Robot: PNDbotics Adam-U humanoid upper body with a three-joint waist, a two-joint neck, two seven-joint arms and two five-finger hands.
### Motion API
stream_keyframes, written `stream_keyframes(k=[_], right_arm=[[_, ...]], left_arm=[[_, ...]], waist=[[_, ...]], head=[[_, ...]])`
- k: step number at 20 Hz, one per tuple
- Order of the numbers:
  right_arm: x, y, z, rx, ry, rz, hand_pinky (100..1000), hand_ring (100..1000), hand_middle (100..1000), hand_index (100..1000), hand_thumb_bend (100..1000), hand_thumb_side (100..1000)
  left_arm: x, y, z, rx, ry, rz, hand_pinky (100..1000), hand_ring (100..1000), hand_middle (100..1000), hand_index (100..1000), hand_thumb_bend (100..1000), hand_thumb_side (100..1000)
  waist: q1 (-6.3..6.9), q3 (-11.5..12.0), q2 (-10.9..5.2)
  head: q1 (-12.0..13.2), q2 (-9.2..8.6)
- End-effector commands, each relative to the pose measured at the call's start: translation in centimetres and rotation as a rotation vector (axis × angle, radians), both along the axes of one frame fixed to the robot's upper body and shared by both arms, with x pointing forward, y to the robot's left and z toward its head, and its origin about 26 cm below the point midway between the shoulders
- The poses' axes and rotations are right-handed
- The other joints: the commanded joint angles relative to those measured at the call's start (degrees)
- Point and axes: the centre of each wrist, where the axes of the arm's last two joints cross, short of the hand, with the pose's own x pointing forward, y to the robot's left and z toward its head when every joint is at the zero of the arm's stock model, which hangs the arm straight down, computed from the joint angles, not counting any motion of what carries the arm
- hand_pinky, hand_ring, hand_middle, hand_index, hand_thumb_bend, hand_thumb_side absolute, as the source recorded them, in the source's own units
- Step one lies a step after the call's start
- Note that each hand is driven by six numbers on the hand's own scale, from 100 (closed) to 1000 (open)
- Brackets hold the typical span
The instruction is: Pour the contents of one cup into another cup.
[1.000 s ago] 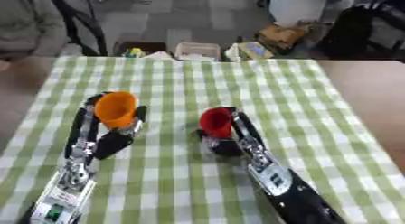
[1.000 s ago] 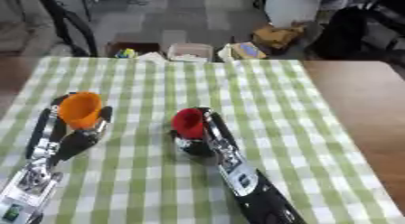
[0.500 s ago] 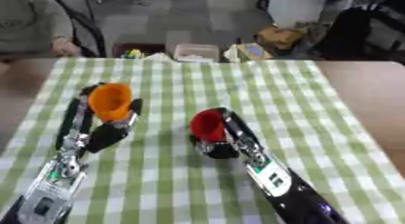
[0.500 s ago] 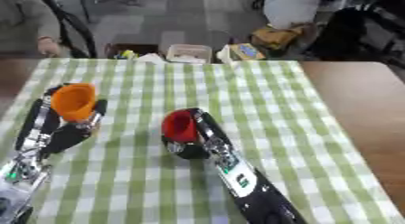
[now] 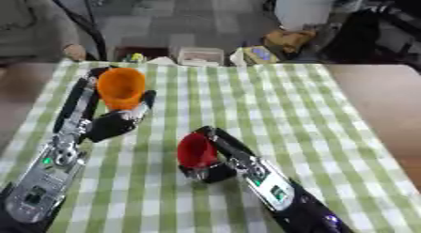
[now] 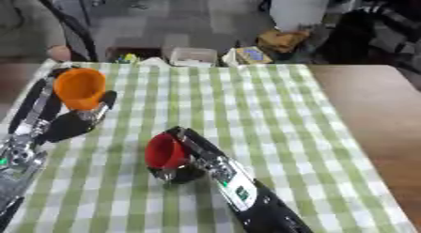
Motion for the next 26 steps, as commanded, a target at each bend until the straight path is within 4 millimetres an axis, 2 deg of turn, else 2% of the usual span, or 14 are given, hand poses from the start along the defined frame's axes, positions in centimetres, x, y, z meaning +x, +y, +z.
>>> stream_keyframes(k=[1, 5, 10, 26], right_arm=[[0.0, 1.3, 2.3, 0.031, -0.037, 0.068, 567, 426, 365, 582, 100, 100], [-0.3, 2.0, 3.3, 0.049, -0.031, 0.109, 568, 427, 366, 583, 100, 100], [-0.5, 2.4, 3.4, 0.053, -0.004, 0.134, 569, 428, 367, 584, 100, 100], [-0.4, 2.1, 1.4, 0.026, 0.050, 0.114, 567, 427, 366, 584, 100, 100]], left_arm=[[0.1, 0.1, 1.6, 0.046, -0.047, -0.019, 418, 501, 415, 630, 100, 279], [0.1, -0.1, 2.2, 0.105, -0.064, -0.036, 418, 496, 412, 626, 100, 268], [0.0, -0.4, 2.9, 0.198, -0.099, -0.056, 420, 487, 404, 617, 100, 246], [-1.0, -1.2, 5.3, 0.524, -0.226, -0.094, 426, 447, 368, 583, 100, 187]], waist=[[0.11, 0.00, -0.97], [0.10, 0.03, -1.04], [0.10, 0.02, -1.11], [0.19, 0.19, -1.30]], head=[[-0.11, -0.58], [-0.20, -0.72], [-0.20, -0.83], [-0.30, -0.92]])
